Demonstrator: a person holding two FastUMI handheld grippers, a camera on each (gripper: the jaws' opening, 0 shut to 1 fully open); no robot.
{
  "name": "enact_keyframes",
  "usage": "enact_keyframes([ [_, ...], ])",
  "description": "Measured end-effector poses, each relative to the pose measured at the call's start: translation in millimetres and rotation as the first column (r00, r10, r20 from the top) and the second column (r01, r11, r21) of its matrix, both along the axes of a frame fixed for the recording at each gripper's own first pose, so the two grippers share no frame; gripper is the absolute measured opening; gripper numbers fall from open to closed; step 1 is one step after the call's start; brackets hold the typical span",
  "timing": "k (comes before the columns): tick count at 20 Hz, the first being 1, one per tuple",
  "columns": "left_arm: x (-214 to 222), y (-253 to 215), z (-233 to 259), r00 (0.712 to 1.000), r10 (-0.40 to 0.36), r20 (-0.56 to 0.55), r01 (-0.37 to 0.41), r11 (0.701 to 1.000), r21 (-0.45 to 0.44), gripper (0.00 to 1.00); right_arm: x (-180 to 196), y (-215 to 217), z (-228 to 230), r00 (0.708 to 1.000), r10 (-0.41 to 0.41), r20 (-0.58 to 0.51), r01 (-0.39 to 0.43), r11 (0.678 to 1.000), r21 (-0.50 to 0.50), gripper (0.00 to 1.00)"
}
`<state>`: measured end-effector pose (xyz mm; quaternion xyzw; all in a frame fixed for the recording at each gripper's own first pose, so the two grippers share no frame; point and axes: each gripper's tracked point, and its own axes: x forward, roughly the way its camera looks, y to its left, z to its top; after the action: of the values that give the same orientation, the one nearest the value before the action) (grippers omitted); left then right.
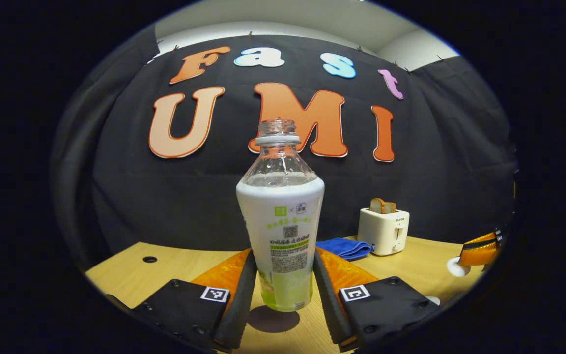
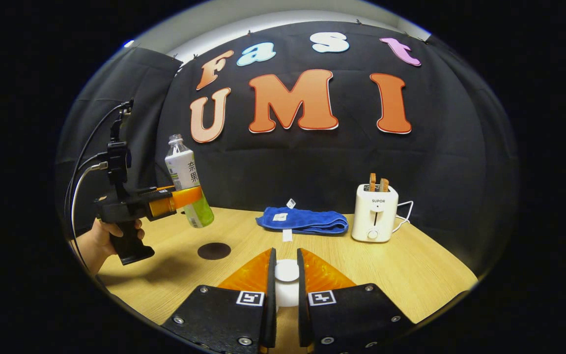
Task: Open the teacup lid with one hand, grasp the water bottle and pour water into the teacup with the other hand; after pouring, place the water bottle on the coaster and then close the teacup lid.
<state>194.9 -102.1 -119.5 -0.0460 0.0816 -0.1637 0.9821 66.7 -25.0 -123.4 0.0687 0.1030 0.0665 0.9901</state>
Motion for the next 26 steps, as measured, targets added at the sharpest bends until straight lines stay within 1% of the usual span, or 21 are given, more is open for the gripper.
enact_keyframes([
  [1,3.7,1.8,-11.1,1.0,0.006,-0.027,-0.006,1.0,-0.005,0.65,0.9,0.3,-0.7,1.0,0.0,-0.001,0.0,1.0,0.006,0.18],
  [2,7.6,4.2,-24.3,0.998,0.019,-0.053,-0.019,1.0,0.003,0.67,1.5,0.0,-0.9,1.0,0.0,0.0,0.0,1.0,0.008,0.18],
  [3,12.0,6.7,-36.6,0.997,0.033,-0.076,-0.032,0.999,0.012,0.65,1.8,0.3,-1.2,1.0,0.006,0.002,-0.006,1.0,0.007,0.18],
  [4,16.1,9.0,-44.8,0.995,0.036,-0.095,-0.035,0.999,0.012,0.67,3.1,0.4,-3.7,1.0,0.013,-0.002,-0.013,1.0,0.01,0.18],
  [6,21.5,9.4,-58.0,0.992,0.033,-0.12,-0.031,0.999,0.019,0.67,6.6,-3.7,-10.0,1.0,0.007,-0.016,-0.007,1.0,0.01,0.18],
  [7,24.4,8.4,-64.6,0.99,0.037,-0.133,-0.033,0.999,0.034,0.7,7.3,-4.0,-11.3,1.0,0.005,-0.022,-0.005,1.0,0.01,0.18],
  [8,25.8,12.2,-69.9,0.989,0.046,-0.14,-0.04,0.998,0.045,0.65,7.3,-3.8,-13.0,1.0,0.007,-0.026,-0.007,1.0,0.009,0.18],
  [9,26.5,10.9,-76.1,0.987,0.043,-0.156,-0.036,0.998,0.05,0.68,7.7,-3.1,-14.8,1.0,0.01,-0.028,-0.01,1.0,0.005,0.18],
  [11,27.4,11.0,-91.1,0.98,0.042,-0.194,-0.031,0.998,0.06,0.66,8.0,-0.4,-16.0,0.999,0.021,-0.03,-0.021,1.0,-0.005,0.18],
  [12,25.8,10.8,-99.3,0.976,0.04,-0.213,-0.027,0.998,0.063,0.68,7.7,1.9,-17.5,0.999,0.031,-0.035,-0.032,0.999,-0.007,0.18],
  [13,26.6,12.7,-105.8,0.973,0.045,-0.225,-0.031,0.997,0.066,0.66,7.2,3.6,-20.6,0.998,0.039,-0.042,-0.039,0.999,-0.008,0.18],
  [16,24.6,14.3,-110.2,0.97,0.052,-0.239,-0.035,0.997,0.075,0.65,7.1,5.4,-24.6,0.997,0.045,-0.056,-0.046,0.999,-0.013,0.18],
  [17,25.4,12.2,-112.9,0.969,0.047,-0.243,-0.03,0.997,0.072,0.67,7.1,5.1,-24.8,0.997,0.045,-0.057,-0.045,0.999,-0.013,0.18],
  [18,25.2,12.0,-113.5,0.968,0.046,-0.247,-0.029,0.997,0.074,0.66,7.0,5.3,-23.6,0.997,0.045,-0.055,-0.046,0.999,-0.01,0.18],
  [23,24.9,11.5,-113.4,0.968,0.046,-0.248,-0.029,0.997,0.072,0.7,5.8,9.2,-23.8,0.997,0.055,-0.058,-0.055,0.998,-0.002,0.18],
  [24,24.3,10.4,-113.0,0.969,0.041,-0.246,-0.026,0.998,0.065,0.75,4.7,10.8,-22.9,0.997,0.06,-0.058,-0.06,0.998,0.001,0.18],
  [25,24.6,9.5,-112.1,0.969,0.038,-0.244,-0.024,0.998,0.063,0.7,4.1,12.5,-22.3,0.996,0.064,-0.056,-0.063,0.998,0.005,0.18],
  [26,23.7,10.6,-110.5,0.969,0.039,-0.242,-0.024,0.997,0.067,0.73,3.5,15.1,-23.2,0.996,0.074,-0.057,-0.074,0.997,0.006,0.18],
])
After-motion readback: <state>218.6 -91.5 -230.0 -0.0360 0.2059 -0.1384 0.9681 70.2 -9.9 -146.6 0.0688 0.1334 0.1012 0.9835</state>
